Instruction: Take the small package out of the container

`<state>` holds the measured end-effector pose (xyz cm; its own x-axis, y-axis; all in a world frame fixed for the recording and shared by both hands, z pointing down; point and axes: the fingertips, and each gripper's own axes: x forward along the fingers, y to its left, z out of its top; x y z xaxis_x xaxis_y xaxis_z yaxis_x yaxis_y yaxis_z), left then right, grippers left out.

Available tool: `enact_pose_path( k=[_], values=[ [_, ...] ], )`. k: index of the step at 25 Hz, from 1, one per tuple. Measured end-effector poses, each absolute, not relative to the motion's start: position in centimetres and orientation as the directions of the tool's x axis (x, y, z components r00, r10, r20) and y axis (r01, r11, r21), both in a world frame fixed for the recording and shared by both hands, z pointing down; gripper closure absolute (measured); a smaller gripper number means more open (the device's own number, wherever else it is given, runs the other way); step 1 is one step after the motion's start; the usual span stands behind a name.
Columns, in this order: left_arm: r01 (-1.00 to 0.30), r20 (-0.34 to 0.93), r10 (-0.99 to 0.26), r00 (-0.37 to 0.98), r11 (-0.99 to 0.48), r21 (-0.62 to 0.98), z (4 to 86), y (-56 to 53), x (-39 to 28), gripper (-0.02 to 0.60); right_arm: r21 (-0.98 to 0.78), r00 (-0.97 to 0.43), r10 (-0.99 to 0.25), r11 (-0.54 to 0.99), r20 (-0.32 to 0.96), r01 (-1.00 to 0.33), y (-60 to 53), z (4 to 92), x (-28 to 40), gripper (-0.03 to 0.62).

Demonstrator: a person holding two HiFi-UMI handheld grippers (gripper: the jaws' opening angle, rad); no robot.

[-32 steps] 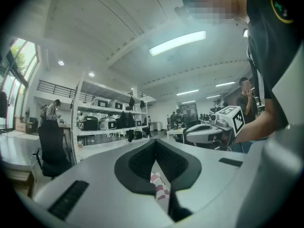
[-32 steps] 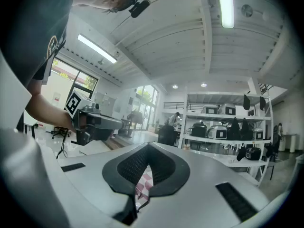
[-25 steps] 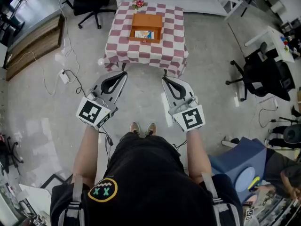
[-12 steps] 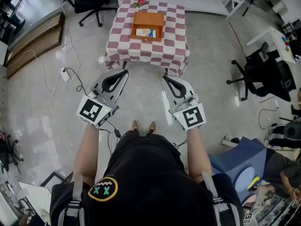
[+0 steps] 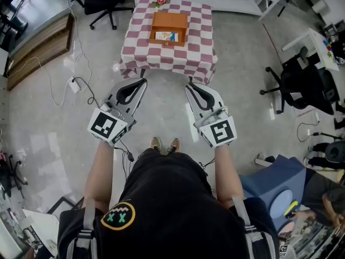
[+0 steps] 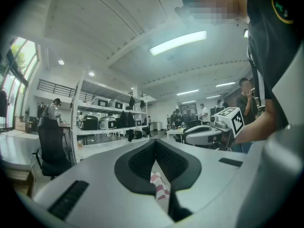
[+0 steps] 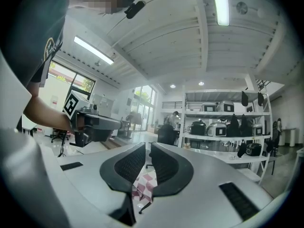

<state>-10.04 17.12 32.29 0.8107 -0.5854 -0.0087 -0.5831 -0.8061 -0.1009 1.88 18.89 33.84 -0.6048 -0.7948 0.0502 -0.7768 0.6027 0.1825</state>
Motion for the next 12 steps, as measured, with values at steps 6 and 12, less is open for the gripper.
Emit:
enact_pose_path(
  k=[6, 12],
  values=[
    [-0.581, -0.011, -0.583, 0.812, -0.808, -0.098, 32.3, 16.95, -9.98, 0.565, 0.172, -0.619, -0.784, 0.617, 0.05, -0.768, 18.82, 33.81, 1.59, 0.419],
    [-0.578, -0.007, -0.58, 0.814, -0.81, -0.097, 32.34, 16.86, -9.96, 0.565, 0.157, -0.614, -0.788, 0.612, 0.039, -0.775, 18.61, 33.62, 1.74, 0.29]
  ],
)
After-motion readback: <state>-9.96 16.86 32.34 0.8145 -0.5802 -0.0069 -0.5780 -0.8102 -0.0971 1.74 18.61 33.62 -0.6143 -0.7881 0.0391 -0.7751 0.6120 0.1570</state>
